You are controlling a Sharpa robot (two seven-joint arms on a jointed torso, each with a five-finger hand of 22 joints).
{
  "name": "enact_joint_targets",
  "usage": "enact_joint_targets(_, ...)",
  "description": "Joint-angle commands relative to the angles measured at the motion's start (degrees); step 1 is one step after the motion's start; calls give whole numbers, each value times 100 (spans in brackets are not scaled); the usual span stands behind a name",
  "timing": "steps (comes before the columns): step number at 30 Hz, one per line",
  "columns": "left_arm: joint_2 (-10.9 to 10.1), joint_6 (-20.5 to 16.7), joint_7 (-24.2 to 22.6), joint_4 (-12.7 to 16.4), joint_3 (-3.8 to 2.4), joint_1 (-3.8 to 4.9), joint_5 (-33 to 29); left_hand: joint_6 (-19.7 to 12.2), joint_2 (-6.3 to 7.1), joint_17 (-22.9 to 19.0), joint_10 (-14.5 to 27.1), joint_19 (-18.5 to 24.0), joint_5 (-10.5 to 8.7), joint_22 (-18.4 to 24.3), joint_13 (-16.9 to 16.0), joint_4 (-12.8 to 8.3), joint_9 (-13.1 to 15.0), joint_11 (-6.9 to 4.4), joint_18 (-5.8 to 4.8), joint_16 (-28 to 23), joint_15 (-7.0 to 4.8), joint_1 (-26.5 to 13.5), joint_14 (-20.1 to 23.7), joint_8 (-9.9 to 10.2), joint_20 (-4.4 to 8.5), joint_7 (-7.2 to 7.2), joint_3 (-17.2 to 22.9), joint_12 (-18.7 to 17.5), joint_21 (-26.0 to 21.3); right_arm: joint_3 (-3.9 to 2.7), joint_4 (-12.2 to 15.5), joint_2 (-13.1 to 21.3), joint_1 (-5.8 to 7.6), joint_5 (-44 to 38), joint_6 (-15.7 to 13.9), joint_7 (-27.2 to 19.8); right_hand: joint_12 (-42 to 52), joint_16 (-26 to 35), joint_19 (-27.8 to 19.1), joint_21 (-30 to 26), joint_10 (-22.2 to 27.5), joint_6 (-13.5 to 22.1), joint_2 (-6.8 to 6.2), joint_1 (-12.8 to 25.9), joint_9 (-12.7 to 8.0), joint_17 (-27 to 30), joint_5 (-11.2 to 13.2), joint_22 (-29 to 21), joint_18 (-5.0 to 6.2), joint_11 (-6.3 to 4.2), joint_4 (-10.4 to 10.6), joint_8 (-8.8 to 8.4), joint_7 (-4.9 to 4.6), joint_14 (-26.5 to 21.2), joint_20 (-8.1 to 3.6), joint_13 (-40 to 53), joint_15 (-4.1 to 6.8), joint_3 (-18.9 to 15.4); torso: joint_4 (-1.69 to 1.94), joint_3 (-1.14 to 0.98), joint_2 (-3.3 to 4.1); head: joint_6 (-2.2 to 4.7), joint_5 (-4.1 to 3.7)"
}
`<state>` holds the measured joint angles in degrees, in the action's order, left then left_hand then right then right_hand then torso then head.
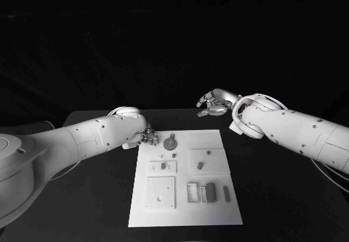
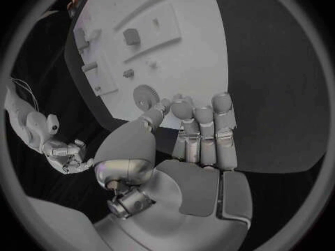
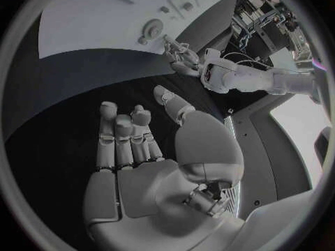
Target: Assemble the parts on the task board
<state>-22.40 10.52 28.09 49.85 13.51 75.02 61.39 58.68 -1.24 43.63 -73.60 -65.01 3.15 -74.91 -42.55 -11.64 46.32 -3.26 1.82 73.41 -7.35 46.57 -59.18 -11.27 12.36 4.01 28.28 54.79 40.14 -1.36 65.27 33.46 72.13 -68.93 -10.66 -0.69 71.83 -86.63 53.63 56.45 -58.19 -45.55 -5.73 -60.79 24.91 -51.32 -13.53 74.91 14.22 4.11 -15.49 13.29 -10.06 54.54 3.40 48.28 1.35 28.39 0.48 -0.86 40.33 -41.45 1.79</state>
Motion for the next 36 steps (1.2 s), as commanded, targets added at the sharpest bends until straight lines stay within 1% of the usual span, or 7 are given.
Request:
enact_joint_targets(1, 29, 17, -62, -4, -3, -14, -36, 80, -47, -8, 762, -36, -34, -81, 4, -30, -8, 142, 168, 31, -19, -10, 9, -6, 43, 53, -3, 17, -13, -3, 26, 1, -2, -36, 83, -21, 10, 10, -6, -37, 51, -5, 47, -6, -8, 10, -33, 12, 78, 0, 28, 11, -52, -5, -4, -8, 42, -5, -2, 0, 2, 0, 2)
enact_joint_targets(12, 15, 8, -70, -44, -3, -19, -68, 90, -166, -33, 756, -45, -31, -90, 10, -159, -18, 137, 169, 49, -25, 95, 7, -12, 50, 48, 35, 21, -13, -3, 43, 11, -2, -36, 100, -9, 12, 9, -7, -37, 53, -5, 47, 8, -10, 12, -30, 12, 78, 0, 39, 11, -53, -7, -2, -11, 42, -11, 1, -3, -1, -13, 3)
enact_joint_targets(18, -22, -49, -75, 23, -3, -19, -138, 107, -358, -69, 747, -57, -16, -95, 22, -294, -39, 134, 159, 62, -28, 308, 4, -18, 50, 45, 171, 22, -15, -3, 34, 15, -2, -36, 113, -6, 13, 9, -7, -37, 53, -5, 47, 11, -10, 12, -30, 13, 78, 0, 42, 11, -53, -7, -2, -11, 42, -12, 2, -2, -4, -14, 1)
enact_joint_targets(20, -26, -58, -83, 39, -3, -19, -142, 120, -291, -90, 741, -69, -32, -87, 30, -230, -50, 141, 152, 70, -26, 426, 2, -22, 49, 40, 383, 19, -27, -3, 30, 17, -2, -36, 116, -5, 13, 8, -7, -37, 53, -5, 46, 11, -10, 12, -29, 13, 78, 0, 42, 11, -52, -7, -2, -12, 42, -12, 0, 1, -4, -15, 1)
enact_joint_targets(25, -40, -166, -119, 78, -4, -19, -215, 163, -328, -110, 724, -91, -36, -96, 33, -159, -48, 130, 145, 91, -26, 510, -5, -49, 50, 39, 584, 30, -20, -3, 20, 13, -2, -36, 125, -4, 14, 8, -7, -37, 54, -5, 46, 14, -11, 12, -29, 13, 78, 0, 45, 12, -52, -7, -2, -12, 41, -13, 1, 1, -4, -14, -1)
enact_joint_targets(34, -168, -294, -83, 262, -8, -17, -458, 310, -352, -124, 698, -113, -35, -115, 28, -188, -39, 90, 139, 130, -48, 549, -21, -113, 60, -5, 671, 53, 11, -3, 2, 21, -2, -36, 146, 7, 15, 7, -8, -38, 54, -5, 43, 18, -12, 13, -27, 13, 78, 0, 48, 12, -52, -8, -2, -14, 41, -15, 7, -1, -7, -26, 8)
enact_joint_targets(36, -241, -401, -45, 370, -10, -16, -464, 322, -355, -125, 693, -116, -35, -117, 28, -192, -40, 86, 138, 136, -51, 550, -24, -116, 61, -9, 678, 57, 15, -3, -16, 23, -3, -36, 149, 8, 16, 7, -8, -38, 55, -5, 43, 18, -12, 13, -27, 13, 78, 0, 48, 12, -52, -9, -2, -14, 41, -15, 7, -2, -8, -31, 15)
